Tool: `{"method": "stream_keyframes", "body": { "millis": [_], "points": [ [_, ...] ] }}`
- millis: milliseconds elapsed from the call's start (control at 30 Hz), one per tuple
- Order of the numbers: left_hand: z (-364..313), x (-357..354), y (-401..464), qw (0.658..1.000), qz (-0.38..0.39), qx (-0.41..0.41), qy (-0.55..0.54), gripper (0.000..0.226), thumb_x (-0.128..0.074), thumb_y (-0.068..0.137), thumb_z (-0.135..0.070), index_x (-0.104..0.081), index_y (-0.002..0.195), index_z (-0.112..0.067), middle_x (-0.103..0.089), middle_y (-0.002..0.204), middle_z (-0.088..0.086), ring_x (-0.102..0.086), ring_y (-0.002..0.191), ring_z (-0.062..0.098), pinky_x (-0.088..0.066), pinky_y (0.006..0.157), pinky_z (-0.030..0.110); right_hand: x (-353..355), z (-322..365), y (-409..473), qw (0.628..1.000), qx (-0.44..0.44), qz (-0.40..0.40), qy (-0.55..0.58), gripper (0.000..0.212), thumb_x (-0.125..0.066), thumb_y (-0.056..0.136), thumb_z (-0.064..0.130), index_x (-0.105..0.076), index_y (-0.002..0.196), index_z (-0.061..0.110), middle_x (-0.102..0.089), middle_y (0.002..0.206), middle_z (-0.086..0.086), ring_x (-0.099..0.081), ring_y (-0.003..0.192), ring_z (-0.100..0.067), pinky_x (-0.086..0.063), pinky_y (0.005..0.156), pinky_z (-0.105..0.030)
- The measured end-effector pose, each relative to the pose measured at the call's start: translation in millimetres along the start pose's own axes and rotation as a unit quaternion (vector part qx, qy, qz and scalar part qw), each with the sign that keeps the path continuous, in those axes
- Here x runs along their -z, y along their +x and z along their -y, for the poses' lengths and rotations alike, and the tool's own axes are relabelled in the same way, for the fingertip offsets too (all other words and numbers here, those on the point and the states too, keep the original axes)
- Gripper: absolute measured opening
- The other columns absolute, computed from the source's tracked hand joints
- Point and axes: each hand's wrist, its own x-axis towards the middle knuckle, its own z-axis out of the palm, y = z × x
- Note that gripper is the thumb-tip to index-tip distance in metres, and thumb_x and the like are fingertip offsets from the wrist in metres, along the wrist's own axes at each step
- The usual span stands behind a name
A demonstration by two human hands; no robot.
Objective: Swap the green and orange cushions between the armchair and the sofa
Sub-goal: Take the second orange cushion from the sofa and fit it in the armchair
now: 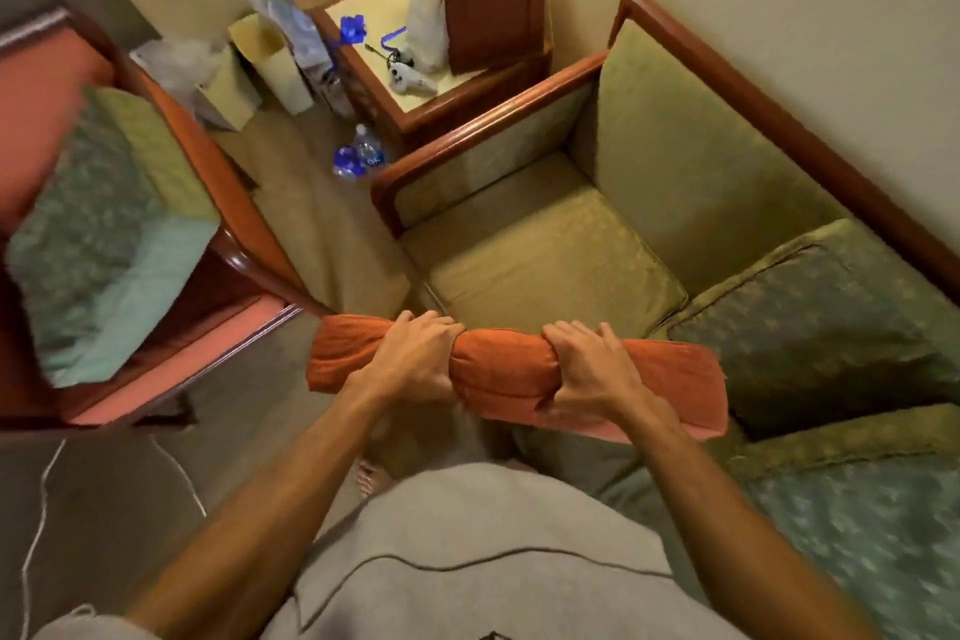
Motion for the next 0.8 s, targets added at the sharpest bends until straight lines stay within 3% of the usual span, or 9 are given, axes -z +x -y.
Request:
{"method": "stream_keyframes", "body": {
  "millis": [233, 333, 467, 567, 700, 800],
  "points": [
    [144.0, 44.4, -174.7, 0.993, -0.049, 0.094, -0.047, 0.072, -0.077, 0.053, -0.069, -0.06, 0.112, -0.031, -0.065, 0.112, -0.008, -0.06, 0.102, 0.016, -0.048, 0.089, 0.035, 75.2, 205.9, 50.2, 0.978, 0.178, 0.051, -0.099, 0.084, -0.075, 0.051, 0.072, -0.052, 0.119, 0.028, -0.061, 0.117, 0.007, -0.056, 0.108, -0.017, -0.043, 0.095, -0.037],
    [203.1, 63.9, -251.9, 0.984, -0.097, 0.141, -0.04, 0.075, -0.072, 0.048, -0.078, -0.059, 0.108, -0.034, -0.062, 0.104, -0.013, -0.06, 0.094, 0.014, -0.049, 0.084, 0.034, 106.8, 301.2, 67.4, 0.963, 0.238, 0.057, -0.111, 0.078, -0.07, 0.056, 0.081, -0.048, 0.118, 0.038, -0.058, 0.111, 0.015, -0.056, 0.098, -0.01, -0.045, 0.092, -0.031],
    [263.4, 87.6, -343.3, 0.96, -0.184, 0.2, -0.063, 0.082, -0.059, 0.041, -0.088, -0.059, 0.106, -0.038, -0.062, 0.1, -0.016, -0.059, 0.089, 0.009, -0.051, 0.083, 0.03, 150.3, 411.0, 84.2, 0.94, 0.305, 0.067, -0.136, 0.066, -0.068, 0.058, 0.085, -0.029, 0.102, 0.056, -0.047, 0.092, 0.028, -0.048, 0.077, 0.001, -0.035, 0.073, -0.014],
    [296.5, 112.0, -393.5, 0.938, -0.266, 0.217, -0.055, 0.079, -0.056, 0.039, -0.089, -0.063, 0.098, -0.036, -0.065, 0.094, -0.013, -0.062, 0.08, 0.009, -0.049, 0.075, 0.025, 189.1, 477.5, 96.5, 0.922, 0.355, 0.039, -0.153, 0.067, -0.067, 0.054, 0.088, -0.034, 0.102, 0.055, -0.053, 0.089, 0.027, -0.051, 0.072, 0.006, -0.032, 0.064, -0.008],
    [351.1, 139.0, -436.3, 0.922, -0.295, 0.246, -0.054, 0.077, -0.051, 0.045, -0.095, -0.061, 0.091, -0.034, -0.06, 0.083, -0.017, -0.056, 0.065, 0.007, -0.048, 0.067, 0.025, 222.7, 552.3, 133.0, 0.888, 0.425, 0.059, -0.169, 0.069, -0.074, 0.064, 0.073, -0.047, 0.119, 0.042, -0.056, 0.103, 0.021, -0.056, 0.09, -0.003, -0.043, 0.078, -0.023],
    [402.6, 146.7, -447.8, 0.908, -0.3, 0.293, -0.012, 0.066, -0.067, 0.046, -0.075, -0.058, 0.094, -0.031, -0.061, 0.075, -0.009, -0.056, 0.057, 0.015, -0.054, 0.058, 0.031, 238.1, 592.8, 174.0, 0.873, 0.459, 0.043, -0.158, 0.086, -0.074, 0.065, 0.069, -0.046, 0.134, 0.028, -0.056, 0.123, 0.007, -0.054, 0.11, -0.015, -0.046, 0.093, -0.032]
  ]
}}
